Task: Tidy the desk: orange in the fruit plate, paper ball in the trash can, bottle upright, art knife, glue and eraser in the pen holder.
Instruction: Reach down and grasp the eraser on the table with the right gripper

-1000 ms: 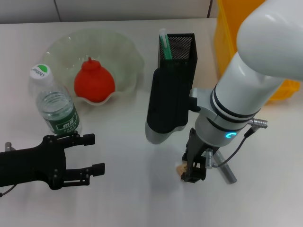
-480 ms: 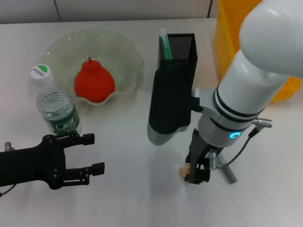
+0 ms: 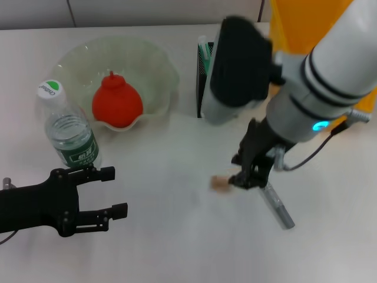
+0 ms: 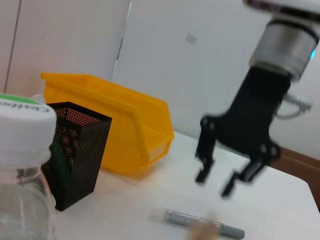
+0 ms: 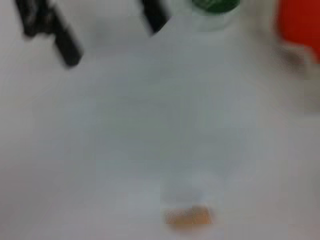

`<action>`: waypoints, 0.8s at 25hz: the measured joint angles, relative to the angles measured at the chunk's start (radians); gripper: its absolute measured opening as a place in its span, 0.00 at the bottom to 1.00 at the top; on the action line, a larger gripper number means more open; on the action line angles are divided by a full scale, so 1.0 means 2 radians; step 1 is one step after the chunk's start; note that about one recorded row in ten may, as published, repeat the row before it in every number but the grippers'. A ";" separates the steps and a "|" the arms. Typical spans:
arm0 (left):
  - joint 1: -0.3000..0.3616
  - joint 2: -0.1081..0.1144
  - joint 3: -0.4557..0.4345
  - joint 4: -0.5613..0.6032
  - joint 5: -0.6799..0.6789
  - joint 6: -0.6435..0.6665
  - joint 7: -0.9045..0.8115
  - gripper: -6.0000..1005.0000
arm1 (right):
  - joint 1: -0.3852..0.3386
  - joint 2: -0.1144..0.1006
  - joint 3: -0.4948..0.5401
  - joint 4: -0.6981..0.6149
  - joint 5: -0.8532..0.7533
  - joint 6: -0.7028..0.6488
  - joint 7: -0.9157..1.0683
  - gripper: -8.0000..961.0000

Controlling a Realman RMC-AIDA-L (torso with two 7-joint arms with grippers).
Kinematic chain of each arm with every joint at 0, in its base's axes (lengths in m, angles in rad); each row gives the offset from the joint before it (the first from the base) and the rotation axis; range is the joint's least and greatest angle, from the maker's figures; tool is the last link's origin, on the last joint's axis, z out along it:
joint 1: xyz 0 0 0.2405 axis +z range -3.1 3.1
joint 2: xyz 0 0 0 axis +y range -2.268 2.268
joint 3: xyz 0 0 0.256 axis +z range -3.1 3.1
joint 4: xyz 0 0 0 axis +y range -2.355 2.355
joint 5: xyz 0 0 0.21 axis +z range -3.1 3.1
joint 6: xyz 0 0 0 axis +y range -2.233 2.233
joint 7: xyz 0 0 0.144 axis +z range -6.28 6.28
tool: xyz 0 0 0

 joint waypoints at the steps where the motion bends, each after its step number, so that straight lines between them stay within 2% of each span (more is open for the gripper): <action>1: 0.000 0.000 0.000 0.000 0.000 0.000 0.000 0.84 | -0.001 0.000 0.012 -0.012 -0.004 -0.004 0.000 0.33; 2: 0.001 0.000 0.000 0.000 0.000 0.000 0.000 0.84 | -0.002 0.000 0.040 -0.043 -0.019 -0.016 0.002 0.32; 3: 0.001 0.000 0.000 0.000 0.000 0.000 0.001 0.84 | -0.002 0.000 0.040 -0.043 -0.019 -0.016 0.002 0.31; 4: 0.001 0.000 0.000 0.000 0.000 0.000 0.001 0.84 | -0.001 0.000 0.072 -0.072 -0.035 -0.017 0.007 0.31; 5: 0.001 0.000 0.000 0.000 0.000 0.000 0.001 0.84 | -0.001 0.000 0.072 -0.072 -0.035 -0.017 0.007 0.30; 7: 0.001 0.000 0.000 0.000 0.000 0.000 0.001 0.84 | 0.005 0.000 0.118 -0.090 -0.044 -0.007 0.010 0.28; 9: 0.001 0.000 0.000 0.001 0.000 0.000 0.001 0.84 | 0.010 -0.001 0.131 -0.081 -0.042 0.000 0.008 0.27; 14: 0.001 0.000 0.000 0.000 0.000 0.000 0.000 0.84 | 0.015 0.000 0.124 -0.063 -0.039 0.005 0.006 0.06; 19: 0.000 0.005 0.002 0.004 0.003 0.017 -0.012 0.84 | 0.014 0.001 0.108 -0.061 0.010 -0.003 0.006 0.06; 20: -0.001 0.007 0.003 0.005 0.003 0.022 -0.014 0.84 | 0.014 0.000 0.108 -0.058 0.024 -0.008 0.006 0.11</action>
